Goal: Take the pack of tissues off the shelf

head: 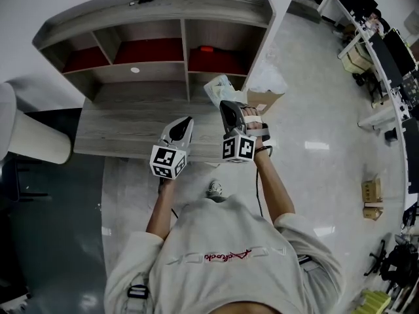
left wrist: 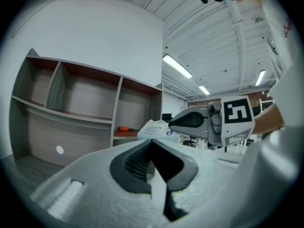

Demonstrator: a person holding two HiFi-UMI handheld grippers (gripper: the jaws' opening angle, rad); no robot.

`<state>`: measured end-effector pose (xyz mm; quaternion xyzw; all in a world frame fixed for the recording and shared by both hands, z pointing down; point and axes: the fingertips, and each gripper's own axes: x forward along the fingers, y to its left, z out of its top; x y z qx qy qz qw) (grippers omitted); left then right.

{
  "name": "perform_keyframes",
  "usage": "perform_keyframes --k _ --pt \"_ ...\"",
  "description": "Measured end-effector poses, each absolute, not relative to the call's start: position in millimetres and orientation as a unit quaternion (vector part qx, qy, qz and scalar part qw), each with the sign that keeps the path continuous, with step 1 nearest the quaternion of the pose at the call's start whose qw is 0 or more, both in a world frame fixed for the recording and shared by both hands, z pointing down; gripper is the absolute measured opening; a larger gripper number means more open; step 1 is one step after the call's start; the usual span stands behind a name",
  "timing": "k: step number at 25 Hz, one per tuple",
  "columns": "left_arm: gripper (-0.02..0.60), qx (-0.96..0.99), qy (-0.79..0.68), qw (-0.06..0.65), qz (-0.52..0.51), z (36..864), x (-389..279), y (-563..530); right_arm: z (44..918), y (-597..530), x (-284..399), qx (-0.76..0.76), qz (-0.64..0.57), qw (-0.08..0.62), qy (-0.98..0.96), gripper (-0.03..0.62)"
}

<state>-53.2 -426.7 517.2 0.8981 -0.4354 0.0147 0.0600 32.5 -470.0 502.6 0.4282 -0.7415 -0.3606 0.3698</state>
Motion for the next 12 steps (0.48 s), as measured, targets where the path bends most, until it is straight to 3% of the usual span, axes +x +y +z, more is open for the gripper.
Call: perform_keyframes --k 12 --pt "0.000 0.909 -0.412 0.061 0.009 519 -90 -373 503 -412 -11 0.438 -0.368 0.381 -0.727 0.008"
